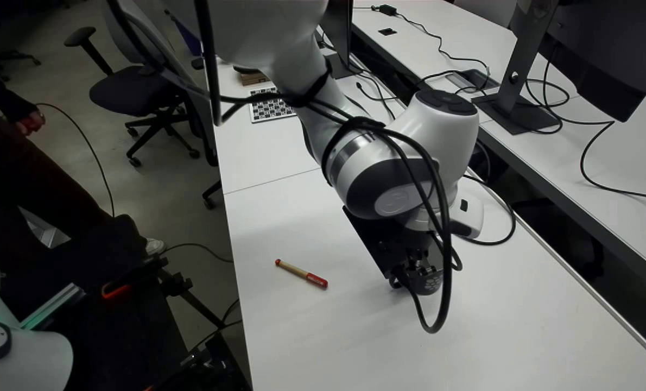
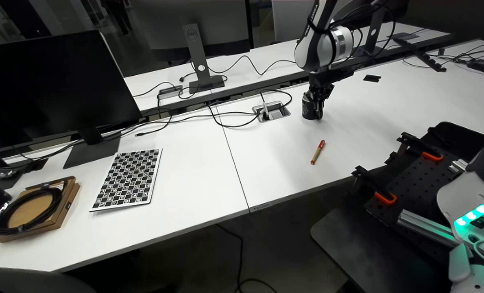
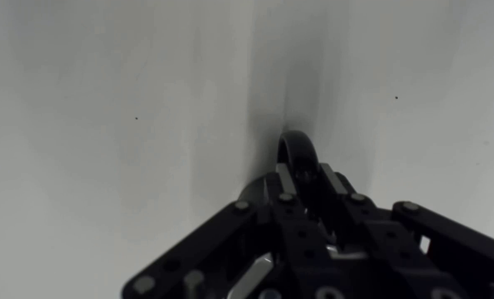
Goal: Move the black mug from the left to the right
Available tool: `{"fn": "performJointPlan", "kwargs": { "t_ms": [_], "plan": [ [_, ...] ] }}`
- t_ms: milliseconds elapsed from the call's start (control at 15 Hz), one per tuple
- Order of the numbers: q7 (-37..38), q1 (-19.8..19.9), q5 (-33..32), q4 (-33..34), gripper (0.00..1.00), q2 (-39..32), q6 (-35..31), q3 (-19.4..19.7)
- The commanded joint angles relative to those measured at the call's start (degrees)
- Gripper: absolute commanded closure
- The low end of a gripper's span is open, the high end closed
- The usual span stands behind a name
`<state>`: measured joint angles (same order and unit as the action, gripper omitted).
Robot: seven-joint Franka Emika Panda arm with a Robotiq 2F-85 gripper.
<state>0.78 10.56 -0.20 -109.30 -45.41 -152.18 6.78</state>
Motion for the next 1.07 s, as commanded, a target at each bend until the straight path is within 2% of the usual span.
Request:
{"fn": "performJointPlan", "kwargs": {
  "t_ms": [0,667,1000],
  "plan": [
    [2.33,1.87,3.7,2.87,0.96,-2.22,2.4,-0.13],
    [5.95,6.93,12.69,1.1,0.96,-1.53,1.34,0.16],
    [6.5,8.82,14.38,-0.46,0.96,-0.47,0.15,1.56]
  ]
}}
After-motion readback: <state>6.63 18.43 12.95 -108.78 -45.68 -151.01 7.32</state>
